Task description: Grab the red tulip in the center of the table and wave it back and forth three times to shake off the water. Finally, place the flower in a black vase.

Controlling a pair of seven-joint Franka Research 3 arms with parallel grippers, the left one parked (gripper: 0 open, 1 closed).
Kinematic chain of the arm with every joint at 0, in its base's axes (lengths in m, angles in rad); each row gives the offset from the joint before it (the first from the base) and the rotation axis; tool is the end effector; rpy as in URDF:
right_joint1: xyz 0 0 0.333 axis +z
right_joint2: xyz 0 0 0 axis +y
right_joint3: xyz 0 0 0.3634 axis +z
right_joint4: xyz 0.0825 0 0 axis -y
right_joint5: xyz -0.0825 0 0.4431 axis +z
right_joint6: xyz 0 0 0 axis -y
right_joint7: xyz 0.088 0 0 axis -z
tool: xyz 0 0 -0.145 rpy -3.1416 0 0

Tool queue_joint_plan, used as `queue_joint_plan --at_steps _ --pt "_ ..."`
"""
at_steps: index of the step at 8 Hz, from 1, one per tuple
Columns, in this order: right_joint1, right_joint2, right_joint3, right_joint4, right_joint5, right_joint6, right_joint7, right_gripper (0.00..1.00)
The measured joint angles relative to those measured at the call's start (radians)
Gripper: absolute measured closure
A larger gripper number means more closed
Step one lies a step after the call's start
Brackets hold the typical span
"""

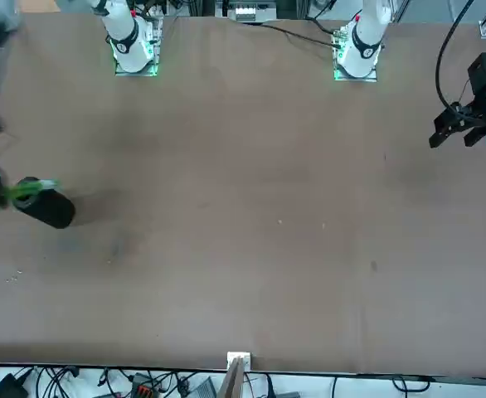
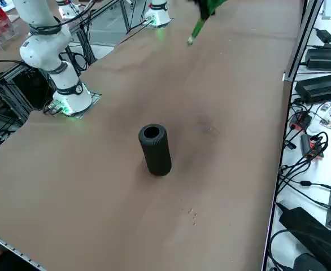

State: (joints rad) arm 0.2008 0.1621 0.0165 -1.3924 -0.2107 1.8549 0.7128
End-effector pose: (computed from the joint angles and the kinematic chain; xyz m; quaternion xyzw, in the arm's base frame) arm 0.6974 0.1284 0.6580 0.9567 -0.2278 0.1792 0.0253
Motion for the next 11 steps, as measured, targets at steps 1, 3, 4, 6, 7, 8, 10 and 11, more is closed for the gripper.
queue_joint_plan --at_steps 1,3,4,6,7,8,10,11 --pt "0.08 0.0 0.004 -0.006 -0.005 0.0 0.115 0.89" --pt "0.141 0.0 0.001 -0.012 -0.023 -0.004 0.229 0.89" --pt "0.135 -0.005 -0.026 -0.011 -0.03 -0.012 0.229 0.89" --pt "0.067 -0.025 -0.124 -0.011 -0.034 -0.047 0.089 0.89" --pt "0.015 -0.028 -0.174 -0.011 -0.033 -0.046 -0.039 0.89" --pt "-0.043 -0.028 -0.212 -0.012 -0.03 -0.03 -0.169 0.89" --pt "-0.139 -0.027 -0.23 -0.013 -0.02 0.01 -0.347 0.89" --pt "-0.143 -0.027 -0.225 -0.013 -0.013 0.012 -0.367 0.89"
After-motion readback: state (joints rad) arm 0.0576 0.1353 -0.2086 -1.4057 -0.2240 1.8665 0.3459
